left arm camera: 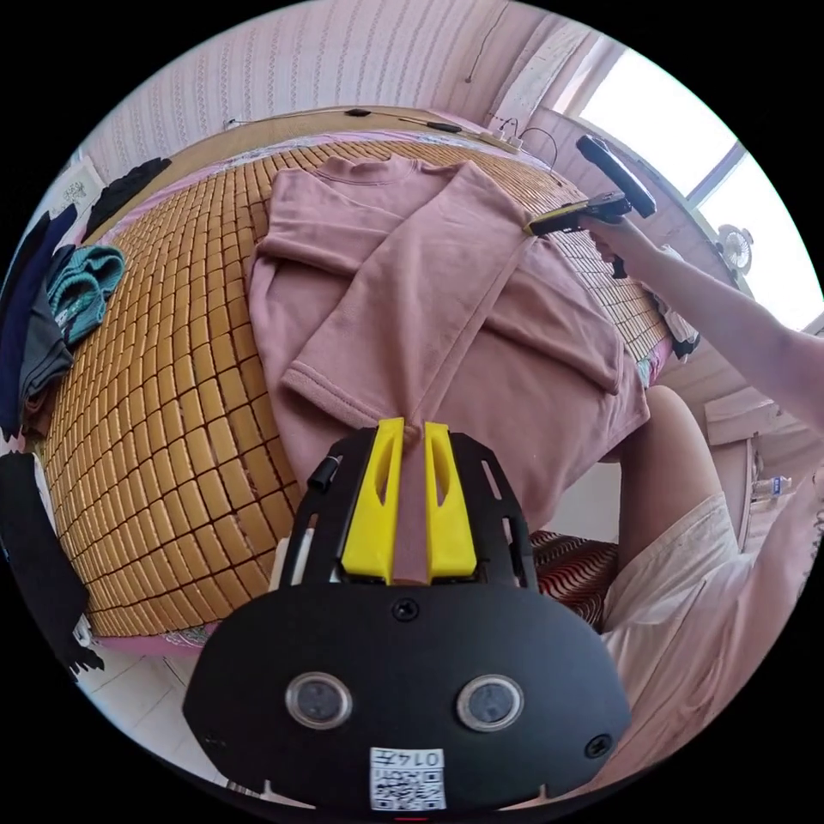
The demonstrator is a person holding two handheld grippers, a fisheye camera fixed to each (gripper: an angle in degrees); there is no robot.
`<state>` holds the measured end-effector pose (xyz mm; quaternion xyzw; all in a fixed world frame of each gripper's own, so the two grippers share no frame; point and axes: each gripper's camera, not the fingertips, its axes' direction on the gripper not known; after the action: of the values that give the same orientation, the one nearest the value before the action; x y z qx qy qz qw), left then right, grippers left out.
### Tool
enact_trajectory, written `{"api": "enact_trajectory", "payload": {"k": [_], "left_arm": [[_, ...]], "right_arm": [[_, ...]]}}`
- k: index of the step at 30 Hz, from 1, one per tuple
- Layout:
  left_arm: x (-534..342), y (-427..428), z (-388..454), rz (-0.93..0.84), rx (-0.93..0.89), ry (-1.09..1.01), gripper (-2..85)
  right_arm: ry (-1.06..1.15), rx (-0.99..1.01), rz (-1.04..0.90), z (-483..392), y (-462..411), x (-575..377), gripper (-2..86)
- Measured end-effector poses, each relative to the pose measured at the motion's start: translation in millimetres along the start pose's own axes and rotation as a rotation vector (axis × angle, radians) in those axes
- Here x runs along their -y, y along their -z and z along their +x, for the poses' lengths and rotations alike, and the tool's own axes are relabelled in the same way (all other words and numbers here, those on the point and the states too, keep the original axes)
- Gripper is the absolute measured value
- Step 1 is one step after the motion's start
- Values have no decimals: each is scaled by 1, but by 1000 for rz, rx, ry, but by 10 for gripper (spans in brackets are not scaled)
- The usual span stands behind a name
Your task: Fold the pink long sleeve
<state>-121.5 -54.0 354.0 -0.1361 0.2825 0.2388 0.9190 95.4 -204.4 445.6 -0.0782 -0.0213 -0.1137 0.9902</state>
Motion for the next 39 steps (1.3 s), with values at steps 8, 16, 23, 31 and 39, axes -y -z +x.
{"api": "enact_trajectory", "payload": {"k": [8, 16, 23, 31, 39], "left_arm": [[25, 11, -56, -9, 142, 103, 64], [9, 30, -80, 12, 70, 105, 17], [23, 82, -112, 50, 68, 91, 41], [139, 102, -184, 166, 31, 37, 44], [255, 38, -248, 127, -126, 297, 90]], "right_arm": [[-54, 36, -8, 24, -11, 15, -10], [-38, 48, -32, 51, -16, 18, -9], [10, 172, 128, 101, 21, 6, -3], [-197, 225, 189, 198, -2, 55, 124], [-338, 335, 117, 254, -41, 91, 69]]}}
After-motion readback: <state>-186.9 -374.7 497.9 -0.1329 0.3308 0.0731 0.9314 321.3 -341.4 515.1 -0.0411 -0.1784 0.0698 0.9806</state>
